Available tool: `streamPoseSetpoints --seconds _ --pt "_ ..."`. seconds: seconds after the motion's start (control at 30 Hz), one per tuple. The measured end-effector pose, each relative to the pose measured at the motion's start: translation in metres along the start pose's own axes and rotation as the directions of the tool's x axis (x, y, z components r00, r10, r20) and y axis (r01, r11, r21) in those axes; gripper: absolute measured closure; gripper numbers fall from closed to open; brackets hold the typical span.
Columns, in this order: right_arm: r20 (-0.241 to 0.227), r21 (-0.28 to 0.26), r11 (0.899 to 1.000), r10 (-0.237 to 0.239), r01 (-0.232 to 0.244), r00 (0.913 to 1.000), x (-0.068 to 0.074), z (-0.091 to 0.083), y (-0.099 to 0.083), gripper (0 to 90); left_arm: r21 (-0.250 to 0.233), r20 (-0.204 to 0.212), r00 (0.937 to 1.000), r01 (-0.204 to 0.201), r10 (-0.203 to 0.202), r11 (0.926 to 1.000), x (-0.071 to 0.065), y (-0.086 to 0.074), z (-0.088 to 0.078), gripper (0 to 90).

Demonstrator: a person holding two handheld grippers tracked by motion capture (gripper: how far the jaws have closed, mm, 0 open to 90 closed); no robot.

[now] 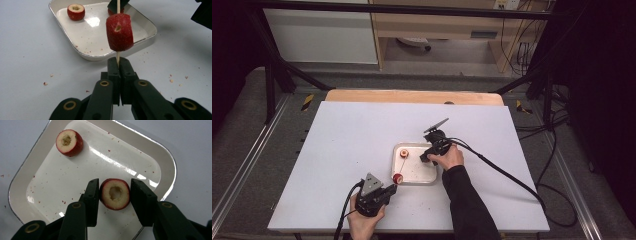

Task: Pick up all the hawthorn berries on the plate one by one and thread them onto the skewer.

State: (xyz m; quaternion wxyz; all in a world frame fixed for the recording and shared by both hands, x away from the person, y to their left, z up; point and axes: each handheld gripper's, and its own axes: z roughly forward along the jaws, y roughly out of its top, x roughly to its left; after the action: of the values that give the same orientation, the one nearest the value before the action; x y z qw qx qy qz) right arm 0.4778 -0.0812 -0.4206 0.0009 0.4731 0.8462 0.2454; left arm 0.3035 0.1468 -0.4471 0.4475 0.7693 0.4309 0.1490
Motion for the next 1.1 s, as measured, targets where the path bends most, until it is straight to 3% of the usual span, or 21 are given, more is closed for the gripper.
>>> streamPoseSetpoints --seconds 0.27,0.47,0.8,0.9,1.0,1.1 --pt "-0.026 -0.082 0.997 0.01 -0.012 0.9996 0.006 -0.018 -0.003 60.6 -0.006 -0.001 1.0 -0.002 0.002 1.0 -0.001 0.001 -0.001 88.5" --pt "-0.072 -0.182 0.983 0.011 -0.024 0.9974 0.012 -0.031 -0.011 60.7 -0.01 -0.001 1.0 0.002 -0.002 0.9999 -0.004 0.001 0.0 88.5" --pt "-0.175 -0.335 0.937 0.043 -0.1 0.9836 0.01 -0.041 -0.031 60.8 -0.01 0.0 1.0 0.005 -0.005 0.9999 -0.008 0.002 0.003 88.5" --pt "-0.2 -0.375 0.919 0.048 -0.122 0.9787 0.009 -0.043 -0.038 60.8 -0.009 0.003 1.0 0.002 -0.002 1.0 -0.01 0.002 0.005 88.5" --pt "-0.224 -0.415 0.898 0.054 -0.146 0.9731 0.009 -0.044 -0.043 60.8 -0.01 0.005 1.0 0.002 -0.002 0.9999 -0.012 0.002 0.006 88.4" --pt "-0.266 -0.463 0.868 0.059 -0.181 0.9622 0.009 -0.045 -0.048 60.8 -0.013 0.007 1.0 0.003 -0.003 0.9999 -0.015 0.003 0.008 88.4"
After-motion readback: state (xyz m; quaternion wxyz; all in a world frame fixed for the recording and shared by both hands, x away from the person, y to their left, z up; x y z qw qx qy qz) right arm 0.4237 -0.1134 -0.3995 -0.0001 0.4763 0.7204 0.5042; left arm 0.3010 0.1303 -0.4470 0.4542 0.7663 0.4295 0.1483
